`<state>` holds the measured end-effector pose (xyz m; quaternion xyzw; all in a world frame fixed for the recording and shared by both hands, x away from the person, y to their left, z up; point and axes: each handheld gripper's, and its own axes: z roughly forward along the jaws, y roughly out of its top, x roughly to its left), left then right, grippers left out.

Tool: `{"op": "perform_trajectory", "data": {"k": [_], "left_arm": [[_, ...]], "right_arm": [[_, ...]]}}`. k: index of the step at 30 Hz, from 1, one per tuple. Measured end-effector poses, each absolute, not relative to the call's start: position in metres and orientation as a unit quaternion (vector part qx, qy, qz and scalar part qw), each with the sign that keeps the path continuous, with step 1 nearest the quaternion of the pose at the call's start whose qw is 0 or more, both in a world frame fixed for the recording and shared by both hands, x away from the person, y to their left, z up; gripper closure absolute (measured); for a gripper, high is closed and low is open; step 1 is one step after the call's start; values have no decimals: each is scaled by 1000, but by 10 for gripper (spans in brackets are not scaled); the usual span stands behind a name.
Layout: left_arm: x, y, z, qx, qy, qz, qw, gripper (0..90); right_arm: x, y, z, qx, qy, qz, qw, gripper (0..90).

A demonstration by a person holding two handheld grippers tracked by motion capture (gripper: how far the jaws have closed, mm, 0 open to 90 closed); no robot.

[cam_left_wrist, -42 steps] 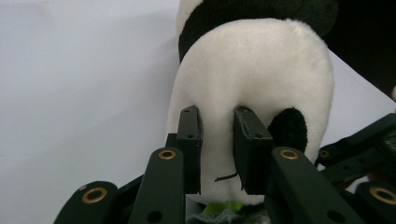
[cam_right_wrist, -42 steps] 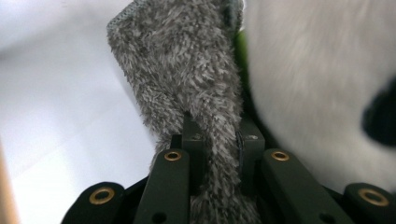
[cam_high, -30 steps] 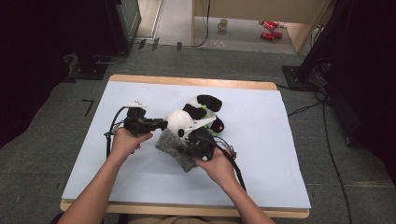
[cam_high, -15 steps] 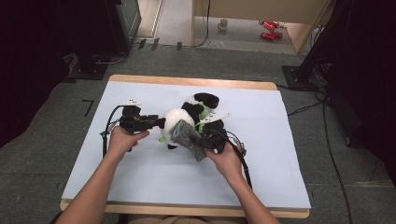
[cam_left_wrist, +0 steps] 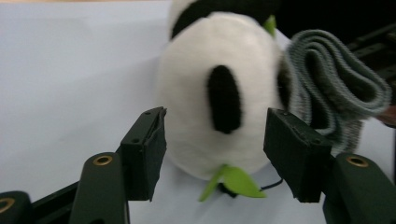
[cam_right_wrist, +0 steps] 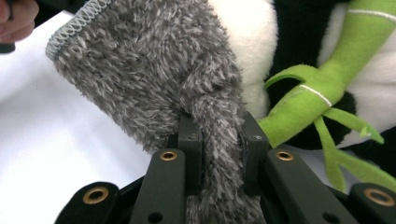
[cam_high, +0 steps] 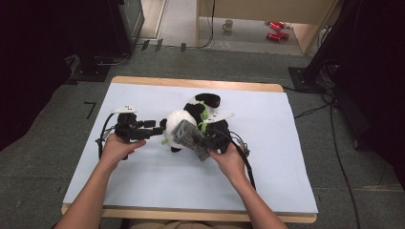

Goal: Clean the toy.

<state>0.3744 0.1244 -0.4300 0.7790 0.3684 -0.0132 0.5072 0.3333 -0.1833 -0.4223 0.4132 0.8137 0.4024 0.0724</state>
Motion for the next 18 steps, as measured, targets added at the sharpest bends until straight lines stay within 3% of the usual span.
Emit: {"op": "perform_trajectory", "data": {"k": [6, 11, 18], "left_arm": [[371, 96, -445, 813, 346, 15, 469, 403], [374, 95, -446, 804, 350, 36, 480, 467], [384, 104, -450, 788, 380, 33, 483, 470]], "right_arm": [[336, -184, -421, 421, 807, 411, 52, 774], [334, -197, -408, 426, 790, 440, 33, 778], [333, -238, -383, 453, 760, 461, 65, 778]]}}
